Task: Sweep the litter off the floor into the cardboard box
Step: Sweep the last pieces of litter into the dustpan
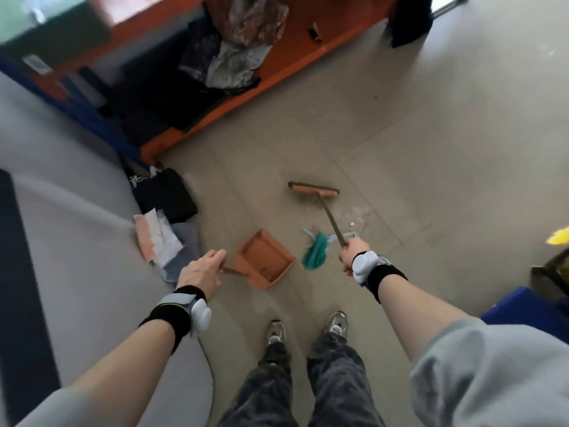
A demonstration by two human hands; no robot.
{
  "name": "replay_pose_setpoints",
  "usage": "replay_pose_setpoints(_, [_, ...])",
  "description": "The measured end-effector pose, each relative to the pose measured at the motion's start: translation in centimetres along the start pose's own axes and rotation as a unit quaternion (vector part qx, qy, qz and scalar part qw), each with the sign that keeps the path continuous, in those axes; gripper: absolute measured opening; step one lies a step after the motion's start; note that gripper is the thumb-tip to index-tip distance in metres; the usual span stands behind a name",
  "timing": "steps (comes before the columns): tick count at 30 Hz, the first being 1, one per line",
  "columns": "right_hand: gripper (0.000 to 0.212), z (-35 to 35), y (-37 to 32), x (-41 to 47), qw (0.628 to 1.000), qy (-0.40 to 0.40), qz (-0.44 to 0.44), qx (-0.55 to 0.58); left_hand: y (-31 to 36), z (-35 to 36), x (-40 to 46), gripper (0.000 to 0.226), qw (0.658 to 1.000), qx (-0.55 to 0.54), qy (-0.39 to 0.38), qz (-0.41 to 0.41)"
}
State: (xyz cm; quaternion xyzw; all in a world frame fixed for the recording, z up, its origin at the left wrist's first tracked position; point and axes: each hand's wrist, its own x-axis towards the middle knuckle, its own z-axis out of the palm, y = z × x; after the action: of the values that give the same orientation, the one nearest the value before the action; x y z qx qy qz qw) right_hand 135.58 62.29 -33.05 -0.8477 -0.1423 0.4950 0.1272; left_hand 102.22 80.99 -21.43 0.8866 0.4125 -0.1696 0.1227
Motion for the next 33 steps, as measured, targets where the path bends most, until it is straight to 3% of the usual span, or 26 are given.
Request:
replay_pose_setpoints(4, [0.051, 1.0, 5.9, -0.5, 0.991, -0.043, 0.061, -0.108, -0.1, 0.1, -1.0, 0.023, 1.000, -0.020, -0.003, 0.001])
replay_pose_setpoints(7, [0.047, 0.3, 7.1, -4.6, 0.990, -0.031, 0.061, -0.119, -0.4, -0.3, -1.4, 0.025, 0.998, -0.016, -0.020, 0.061])
replay_pose_setpoints(9, [0.036, -0.9, 5.9, -9.3, 0.995, -0.012, 0.056, -0.087, -0.8, -0.8, -1.2, 0.026, 0.996, -0.009, -0.019, 0.084])
replay_pose_setpoints(12, [0.035, -1.4, 6.0, -13.5, 0.997, 0.045, 0.061, 0.003, -1.4, -1.5, -1.3, 0.026, 0.994, 0.005, -0.021, 0.110])
replay_pose_setpoints(21, [0.025, -1.1, 8.2, -16.8, 0.961, 0.146, 0.104, 0.210, -2.8, -2.3, -2.7, 0.017, 0.982, 0.062, -0.029, 0.177])
replay_pose_setpoints(29, [0.012, 1.8, 8.8, -13.2, 0.934, 0.113, 0.164, 0.296, 0.7, 0.1, -2.5, 0.016, 0.986, 0.038, -0.036, 0.159])
replay_pose_setpoints(33, [0.009, 5.0, 8.7, -13.1, 0.955, 0.060, 0.146, 0.253, 4.9, 0.4, -2.1, 0.031, 0.984, 0.040, -0.035, 0.168])
